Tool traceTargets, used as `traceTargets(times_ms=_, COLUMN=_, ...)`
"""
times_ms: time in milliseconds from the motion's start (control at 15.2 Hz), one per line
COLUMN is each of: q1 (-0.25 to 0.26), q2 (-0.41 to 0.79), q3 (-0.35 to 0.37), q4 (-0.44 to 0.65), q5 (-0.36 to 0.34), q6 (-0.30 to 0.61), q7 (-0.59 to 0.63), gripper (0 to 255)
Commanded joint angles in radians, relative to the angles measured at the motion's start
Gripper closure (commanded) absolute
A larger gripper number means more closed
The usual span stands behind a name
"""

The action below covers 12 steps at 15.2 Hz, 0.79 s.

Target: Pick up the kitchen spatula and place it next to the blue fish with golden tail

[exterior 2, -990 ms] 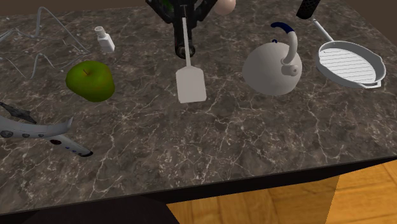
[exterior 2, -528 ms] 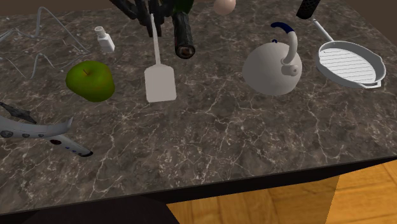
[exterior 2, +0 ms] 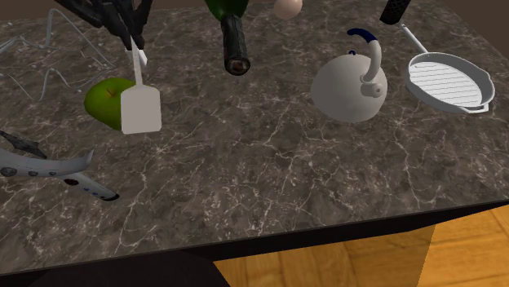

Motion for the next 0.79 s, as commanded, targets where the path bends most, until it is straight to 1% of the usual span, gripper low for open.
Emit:
traceTargets(times_ms=0, q1=0.019, q2=-0.041, q3=0.024, q4=-0.042, q5=0.010, q6=0.003, q7=0.041, gripper=255)
traceTargets(times_ms=330, q1=0.066, q2=-0.100, q3=0.092, q4=-0.094, q5=0.034, q6=0.004, q7=0.147, gripper=255)
traceTargets(times_ms=726, q1=0.122, q2=-0.140, q3=0.182, q4=-0.120, q5=0.064, q6=0.002, q7=0.282, gripper=255)
